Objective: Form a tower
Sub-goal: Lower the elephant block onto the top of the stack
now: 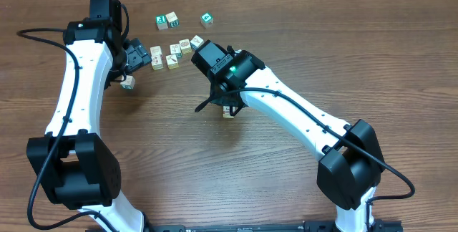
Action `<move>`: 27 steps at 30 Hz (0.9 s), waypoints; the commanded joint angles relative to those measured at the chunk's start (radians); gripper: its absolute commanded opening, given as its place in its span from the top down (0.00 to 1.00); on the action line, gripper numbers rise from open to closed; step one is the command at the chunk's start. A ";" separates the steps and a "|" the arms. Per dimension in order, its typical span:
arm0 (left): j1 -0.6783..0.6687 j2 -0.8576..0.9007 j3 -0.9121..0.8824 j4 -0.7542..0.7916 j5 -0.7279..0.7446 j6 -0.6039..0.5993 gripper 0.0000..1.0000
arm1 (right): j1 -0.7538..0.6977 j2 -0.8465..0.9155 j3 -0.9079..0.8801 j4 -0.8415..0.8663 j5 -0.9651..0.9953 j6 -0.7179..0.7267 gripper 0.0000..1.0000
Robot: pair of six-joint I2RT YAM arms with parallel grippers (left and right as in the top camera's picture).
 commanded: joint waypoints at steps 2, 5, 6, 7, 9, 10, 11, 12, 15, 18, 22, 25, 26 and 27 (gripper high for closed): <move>0.000 -0.016 0.013 0.001 0.002 0.013 0.01 | 0.006 0.002 -0.006 0.003 0.014 0.007 0.78; 0.000 -0.016 0.013 0.000 0.002 0.013 0.01 | 0.006 0.002 -0.006 0.006 0.014 0.007 0.78; 0.000 -0.016 0.013 0.001 0.002 0.012 0.01 | 0.006 0.002 -0.006 0.006 0.014 0.007 0.78; 0.000 -0.016 0.013 0.001 0.002 0.012 0.00 | 0.006 0.002 -0.006 0.006 0.014 0.007 0.78; 0.000 -0.016 0.013 0.001 0.002 0.013 0.00 | 0.006 0.002 -0.006 0.006 0.014 0.007 0.78; 0.000 -0.016 0.013 0.001 0.002 0.012 0.01 | 0.006 0.002 -0.006 0.006 0.014 0.007 0.78; 0.000 -0.016 0.013 0.001 0.002 0.013 0.00 | 0.006 0.002 -0.006 0.006 0.014 0.007 0.78; 0.000 -0.016 0.013 0.001 0.002 0.012 0.00 | 0.006 0.002 -0.006 0.006 0.014 0.007 0.79; 0.000 -0.016 0.013 0.001 0.002 0.013 0.01 | 0.006 0.002 -0.006 0.006 0.014 0.007 0.78; 0.000 -0.016 0.013 0.001 0.002 0.012 0.01 | 0.006 0.002 -0.006 0.006 0.014 0.007 0.78; 0.000 -0.016 0.013 0.001 0.002 0.013 0.00 | 0.006 0.002 -0.006 0.006 0.014 0.007 0.78; 0.000 -0.016 0.013 0.001 0.002 0.013 0.01 | 0.006 0.002 -0.006 0.006 0.014 0.007 0.78; 0.000 -0.016 0.013 0.001 0.002 0.012 0.01 | 0.006 0.002 -0.006 0.006 0.014 0.007 0.75; 0.000 -0.016 0.013 0.001 0.002 0.013 0.00 | 0.006 0.002 -0.006 0.006 0.014 0.007 0.74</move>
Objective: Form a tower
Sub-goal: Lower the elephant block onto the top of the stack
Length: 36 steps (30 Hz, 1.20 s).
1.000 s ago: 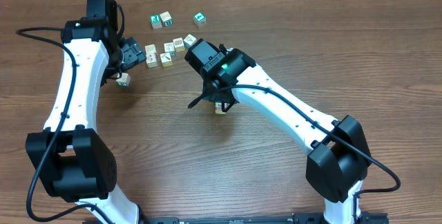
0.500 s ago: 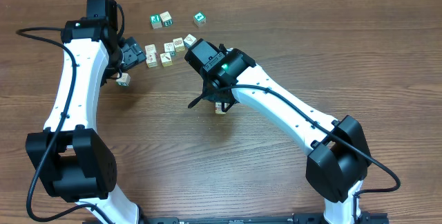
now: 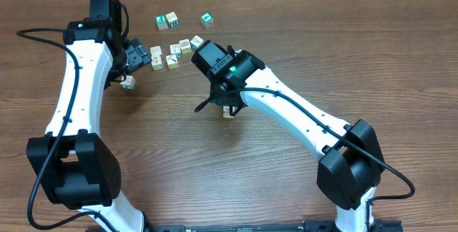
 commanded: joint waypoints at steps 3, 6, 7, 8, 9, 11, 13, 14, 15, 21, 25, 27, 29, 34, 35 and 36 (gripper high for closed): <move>0.000 -0.016 0.013 0.001 0.002 0.013 0.00 | 0.006 0.002 -0.006 0.005 0.014 0.004 0.73; 0.000 -0.016 0.013 0.001 0.002 0.013 0.00 | 0.006 0.002 -0.006 0.005 0.014 0.004 0.72; 0.000 -0.016 0.013 0.001 0.002 0.013 0.00 | 0.006 0.002 -0.006 0.005 0.014 0.004 0.70; 0.000 -0.016 0.013 0.001 0.002 0.012 0.01 | 0.006 0.002 -0.006 0.005 0.014 0.004 0.69; 0.000 -0.016 0.013 0.001 0.002 0.013 0.01 | 0.006 0.002 -0.006 0.005 0.014 0.004 0.69; 0.000 -0.016 0.013 0.000 0.002 0.013 0.01 | 0.006 0.002 -0.006 0.005 0.014 0.004 0.66; 0.000 -0.016 0.013 0.001 0.002 0.013 0.01 | 0.006 0.002 -0.006 0.004 0.013 0.004 0.65; 0.000 -0.016 0.013 0.001 0.002 0.012 0.00 | 0.006 0.002 -0.006 0.005 0.011 0.004 0.65; 0.000 -0.016 0.013 0.001 0.002 0.013 0.00 | 0.006 0.002 -0.006 0.005 0.008 0.004 0.65; 0.000 -0.016 0.013 0.001 0.002 0.013 0.01 | 0.006 0.002 -0.006 0.005 0.007 0.004 0.65; 0.000 -0.016 0.013 0.001 0.002 0.013 0.00 | 0.006 0.002 -0.006 0.004 0.007 0.004 0.65; 0.000 -0.016 0.013 0.000 0.002 0.013 0.01 | 0.006 0.002 -0.006 0.004 0.007 0.003 0.65; 0.000 -0.016 0.013 0.001 0.002 0.012 0.01 | 0.006 0.002 -0.006 0.005 0.007 0.003 0.66; 0.000 -0.016 0.013 0.001 0.002 0.013 0.01 | 0.006 0.002 -0.006 0.007 0.008 0.003 0.70; 0.000 -0.016 0.013 0.000 0.002 0.013 0.01 | 0.006 0.002 -0.006 0.008 0.008 0.003 0.70; 0.000 -0.016 0.013 0.001 0.002 0.012 0.00 | 0.006 0.002 -0.006 0.009 0.008 0.003 0.70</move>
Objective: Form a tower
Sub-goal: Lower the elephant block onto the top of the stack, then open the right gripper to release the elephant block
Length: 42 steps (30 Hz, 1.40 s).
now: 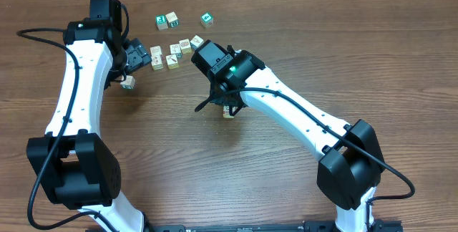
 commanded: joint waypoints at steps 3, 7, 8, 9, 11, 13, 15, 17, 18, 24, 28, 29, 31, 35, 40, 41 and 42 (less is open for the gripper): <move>0.000 -0.016 0.013 0.000 0.002 0.013 0.00 | 0.006 0.002 -0.006 0.005 0.008 0.000 0.71; 0.000 -0.016 0.013 0.001 0.002 0.013 0.00 | 0.006 0.002 -0.006 0.008 0.007 -0.003 0.71; 0.000 -0.016 0.013 0.001 0.002 0.013 0.00 | 0.006 0.002 -0.006 0.010 0.007 -0.009 0.71; 0.000 -0.016 0.013 0.001 0.002 0.013 0.00 | 0.006 0.002 -0.006 0.012 0.008 -0.009 0.71; 0.000 -0.016 0.013 0.001 0.002 0.013 0.01 | 0.006 0.002 -0.006 0.012 0.007 -0.009 0.71; 0.000 -0.016 0.013 0.001 0.002 0.013 0.01 | 0.006 0.002 -0.006 0.012 0.007 -0.013 0.71; 0.000 -0.016 0.013 0.001 0.002 0.013 0.00 | 0.006 0.002 -0.006 0.015 0.007 -0.035 0.71; 0.000 -0.016 0.013 0.001 0.002 0.013 0.00 | 0.006 0.002 -0.006 0.014 0.007 -0.034 0.71; 0.000 -0.016 0.013 0.001 0.002 0.012 0.01 | 0.006 0.002 -0.006 0.014 0.007 -0.034 0.71; 0.000 -0.016 0.013 0.000 0.002 0.013 0.01 | 0.006 0.002 -0.006 0.007 0.007 -0.035 0.71; 0.000 -0.016 0.013 0.001 0.002 0.012 0.01 | 0.006 0.002 -0.006 0.004 0.007 -0.061 0.71; 0.000 -0.016 0.013 0.001 0.002 0.012 0.00 | 0.006 0.002 -0.005 0.004 0.007 -0.061 0.71; 0.000 -0.016 0.013 0.001 0.002 0.013 0.00 | 0.006 0.002 -0.005 0.004 0.007 -0.061 0.71; 0.000 -0.016 0.013 0.001 0.002 0.013 0.00 | 0.006 0.002 -0.005 0.004 0.007 -0.085 0.71; 0.000 -0.016 0.013 0.001 0.002 0.012 0.01 | 0.006 0.002 -0.005 0.004 0.007 -0.087 0.71; 0.000 -0.016 0.013 0.001 0.002 0.013 0.00 | 0.005 0.002 -0.005 0.004 0.007 -0.087 0.71; 0.000 -0.016 0.013 0.001 0.002 0.013 0.00 | 0.006 0.002 -0.005 0.004 0.007 -0.087 0.70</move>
